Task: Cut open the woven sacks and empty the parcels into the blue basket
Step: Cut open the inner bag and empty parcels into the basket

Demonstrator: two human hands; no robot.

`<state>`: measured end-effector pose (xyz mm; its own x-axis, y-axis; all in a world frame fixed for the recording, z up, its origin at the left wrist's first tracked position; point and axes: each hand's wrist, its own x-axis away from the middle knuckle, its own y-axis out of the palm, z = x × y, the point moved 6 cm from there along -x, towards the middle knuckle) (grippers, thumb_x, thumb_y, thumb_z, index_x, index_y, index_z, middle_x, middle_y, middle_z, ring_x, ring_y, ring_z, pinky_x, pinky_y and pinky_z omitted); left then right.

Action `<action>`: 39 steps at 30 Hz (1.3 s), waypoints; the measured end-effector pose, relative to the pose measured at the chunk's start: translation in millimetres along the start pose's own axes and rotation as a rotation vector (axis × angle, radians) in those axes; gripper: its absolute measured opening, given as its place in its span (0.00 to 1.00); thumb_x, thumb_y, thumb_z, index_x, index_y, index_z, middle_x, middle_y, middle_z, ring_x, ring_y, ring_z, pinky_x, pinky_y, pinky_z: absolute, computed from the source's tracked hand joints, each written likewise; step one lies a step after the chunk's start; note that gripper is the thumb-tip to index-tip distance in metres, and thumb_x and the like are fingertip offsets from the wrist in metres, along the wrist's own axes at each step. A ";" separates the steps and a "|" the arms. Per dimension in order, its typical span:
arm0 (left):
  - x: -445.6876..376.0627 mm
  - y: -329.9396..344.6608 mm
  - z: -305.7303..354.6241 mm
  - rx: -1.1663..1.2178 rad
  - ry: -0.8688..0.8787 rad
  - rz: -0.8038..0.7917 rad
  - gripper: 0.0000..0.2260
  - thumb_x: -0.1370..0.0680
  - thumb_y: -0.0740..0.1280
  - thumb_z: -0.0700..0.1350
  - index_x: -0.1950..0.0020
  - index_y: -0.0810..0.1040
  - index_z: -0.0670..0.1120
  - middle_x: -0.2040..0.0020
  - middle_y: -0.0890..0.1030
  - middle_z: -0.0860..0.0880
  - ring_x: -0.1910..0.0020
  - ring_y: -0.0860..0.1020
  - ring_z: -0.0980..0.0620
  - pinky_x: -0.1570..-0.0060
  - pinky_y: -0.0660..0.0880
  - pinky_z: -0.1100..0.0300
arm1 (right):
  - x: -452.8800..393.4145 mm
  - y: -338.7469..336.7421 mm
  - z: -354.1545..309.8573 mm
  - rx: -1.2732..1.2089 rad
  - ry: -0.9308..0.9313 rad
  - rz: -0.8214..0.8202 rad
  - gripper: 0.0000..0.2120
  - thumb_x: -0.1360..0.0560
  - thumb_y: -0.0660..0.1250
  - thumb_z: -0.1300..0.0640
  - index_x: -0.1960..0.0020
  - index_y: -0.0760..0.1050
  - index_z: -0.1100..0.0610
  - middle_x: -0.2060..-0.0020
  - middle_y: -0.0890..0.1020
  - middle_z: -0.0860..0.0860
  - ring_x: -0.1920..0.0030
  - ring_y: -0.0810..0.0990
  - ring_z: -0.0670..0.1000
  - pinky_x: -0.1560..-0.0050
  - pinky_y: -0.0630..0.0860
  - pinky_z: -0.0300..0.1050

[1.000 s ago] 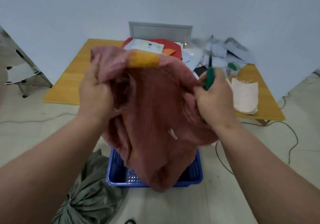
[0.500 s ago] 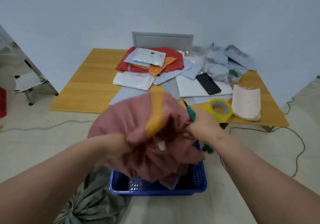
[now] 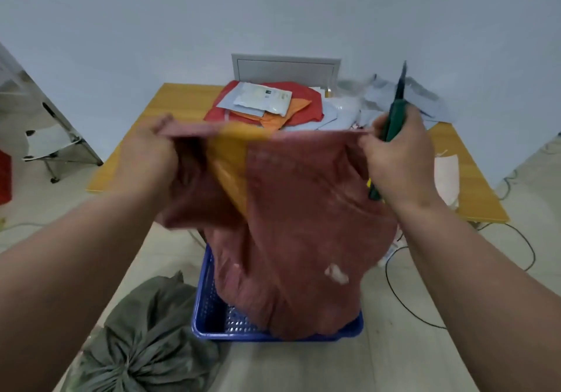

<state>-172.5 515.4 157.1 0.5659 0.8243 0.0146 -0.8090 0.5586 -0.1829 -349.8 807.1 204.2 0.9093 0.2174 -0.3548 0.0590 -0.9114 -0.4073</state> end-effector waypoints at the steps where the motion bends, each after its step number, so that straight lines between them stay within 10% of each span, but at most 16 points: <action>1: -1.6 5.0 13.1 0.114 0.086 0.013 0.13 0.27 0.62 0.41 0.47 0.83 0.45 0.49 0.84 0.44 0.48 0.82 0.45 0.42 0.76 0.49 | 1.1 -1.8 -8.4 -0.048 -0.052 0.020 0.08 0.26 0.67 0.62 0.50 0.69 0.54 0.62 0.74 0.42 0.61 0.75 0.44 0.61 0.68 0.33; 5: 63.3 54.5 -38.5 -0.579 -0.048 -0.515 0.09 0.24 0.62 0.44 0.55 0.83 0.46 0.58 0.82 0.47 0.61 0.78 0.48 0.64 0.71 0.61 | 28.6 42.8 18.9 0.320 0.111 -0.500 0.06 0.27 0.68 0.60 0.52 0.73 0.56 0.61 0.77 0.48 0.56 0.77 0.54 0.62 0.67 0.44; 8: 16.7 14.4 -33.8 -0.344 -0.129 -0.084 0.08 0.22 0.63 0.46 0.53 0.82 0.49 0.53 0.83 0.48 0.53 0.81 0.48 0.56 0.75 0.60 | 5.8 16.0 13.1 0.157 0.093 -0.195 0.06 0.27 0.68 0.62 0.53 0.72 0.54 0.63 0.75 0.45 0.59 0.76 0.49 0.60 0.66 0.42; 11: 3.9 0.3 13.2 0.047 0.143 0.169 0.09 0.22 0.61 0.47 0.47 0.78 0.46 0.51 0.80 0.48 0.54 0.77 0.52 0.53 0.75 0.59 | -1.0 -4.3 -13.8 -0.066 -0.082 0.040 0.07 0.26 0.67 0.62 0.52 0.70 0.54 0.63 0.74 0.43 0.63 0.74 0.40 0.58 0.71 0.35; 16: 69.6 45.7 -46.4 -0.830 -0.221 -0.614 0.13 0.20 0.60 0.40 0.64 0.76 0.46 0.71 0.78 0.49 0.72 0.75 0.52 0.76 0.69 0.66 | 17.4 44.3 18.5 0.315 0.102 -0.478 0.06 0.29 0.68 0.61 0.53 0.73 0.55 0.58 0.79 0.52 0.53 0.79 0.56 0.58 0.70 0.45; 21: 2.5 -0.7 28.2 -0.099 0.065 0.090 0.15 0.25 0.60 0.35 0.46 0.81 0.47 0.51 0.84 0.50 0.53 0.82 0.51 0.57 0.77 0.61 | -7.7 -0.7 -13.5 -0.053 -0.071 0.072 0.07 0.25 0.66 0.61 0.51 0.69 0.54 0.62 0.73 0.43 0.61 0.74 0.43 0.58 0.71 0.33; 23: 23.5 19.4 26.5 -0.081 0.135 -0.034 0.11 0.22 0.61 0.36 0.52 0.82 0.47 0.58 0.85 0.57 0.55 0.83 0.59 0.57 0.77 0.67 | 5.6 25.0 -6.3 0.077 -0.067 -0.162 0.06 0.24 0.66 0.61 0.52 0.70 0.54 0.61 0.76 0.47 0.60 0.76 0.48 0.58 0.72 0.39; 25: 59.7 51.8 -13.7 -0.541 -0.038 -0.465 0.09 0.22 0.64 0.38 0.57 0.80 0.49 0.62 0.83 0.54 0.57 0.82 0.53 0.62 0.78 0.63 | 25.7 54.8 21.8 0.293 0.063 -0.524 0.06 0.26 0.67 0.62 0.56 0.71 0.53 0.62 0.77 0.50 0.56 0.77 0.55 0.63 0.68 0.45; 27: 50.8 38.6 -36.9 -0.637 -0.210 -0.431 0.08 0.26 0.65 0.43 0.51 0.83 0.48 0.58 0.83 0.47 0.56 0.81 0.45 0.56 0.78 0.55 | 14.6 44.8 29.3 0.247 0.143 -0.405 0.06 0.28 0.67 0.63 0.55 0.72 0.54 0.62 0.77 0.50 0.54 0.78 0.56 0.64 0.66 0.44; 30: 15.2 6.5 -14.8 -0.174 -0.231 -0.030 0.17 0.29 0.64 0.43 0.41 0.80 0.45 0.54 0.83 0.43 0.55 0.81 0.45 0.50 0.79 0.48 | -4.0 17.3 9.2 0.020 0.097 -0.067 0.08 0.28 0.67 0.63 0.53 0.71 0.54 0.62 0.75 0.45 0.58 0.77 0.50 0.58 0.74 0.42; 34: 45.0 54.0 -8.5 -0.140 -0.190 -0.382 0.26 0.22 0.67 0.40 0.31 0.70 0.64 0.45 0.83 0.45 0.51 0.83 0.48 0.47 0.80 0.54 | 20.1 54.4 -10.7 0.020 0.085 -0.422 0.09 0.29 0.69 0.63 0.56 0.71 0.51 0.62 0.76 0.47 0.57 0.78 0.51 0.52 0.79 0.52; 37: 68.2 85.8 -23.2 -0.359 -0.134 -0.614 0.38 0.25 0.63 0.31 0.27 0.60 0.69 0.49 0.80 0.44 0.52 0.79 0.46 0.52 0.74 0.57 | 27.5 67.7 -32.8 -0.056 -0.009 -0.440 0.10 0.28 0.69 0.61 0.56 0.70 0.50 0.63 0.75 0.45 0.61 0.75 0.45 0.57 0.74 0.38; 39: 73.8 96.7 -19.8 -0.254 -0.132 -0.619 0.30 0.26 0.62 0.30 0.32 0.71 0.59 0.57 0.80 0.47 0.61 0.79 0.52 0.62 0.74 0.63 | 27.5 68.3 -46.0 -0.102 -0.068 -0.404 0.11 0.27 0.69 0.61 0.57 0.69 0.48 0.63 0.75 0.43 0.62 0.74 0.41 0.62 0.70 0.31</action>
<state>-205.8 628.4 121.0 0.8753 0.3727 0.3080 -0.2706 0.9056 -0.3266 -301.8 734.8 205.3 0.7758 0.5838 -0.2396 0.4486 -0.7772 -0.4412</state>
